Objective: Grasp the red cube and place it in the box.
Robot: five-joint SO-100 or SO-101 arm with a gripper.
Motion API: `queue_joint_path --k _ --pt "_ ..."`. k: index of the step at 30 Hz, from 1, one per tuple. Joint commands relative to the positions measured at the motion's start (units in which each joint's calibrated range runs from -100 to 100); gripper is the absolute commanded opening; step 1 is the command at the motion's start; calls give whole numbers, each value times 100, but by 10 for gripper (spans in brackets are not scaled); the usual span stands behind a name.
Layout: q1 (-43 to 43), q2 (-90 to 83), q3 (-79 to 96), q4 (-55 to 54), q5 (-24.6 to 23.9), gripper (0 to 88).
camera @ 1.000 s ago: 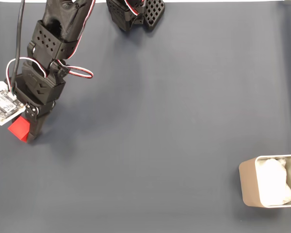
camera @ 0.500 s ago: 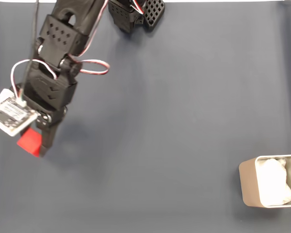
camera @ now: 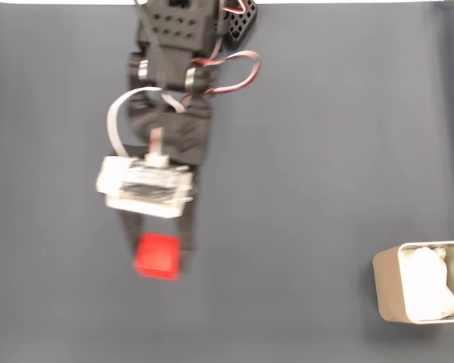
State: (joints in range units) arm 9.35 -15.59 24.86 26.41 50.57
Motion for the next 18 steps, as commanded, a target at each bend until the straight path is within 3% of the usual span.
queue_joint_path --k 1,18 --pt "-466 -460 -315 64 88 0" --pt "-2398 -313 -707 121 210 0"
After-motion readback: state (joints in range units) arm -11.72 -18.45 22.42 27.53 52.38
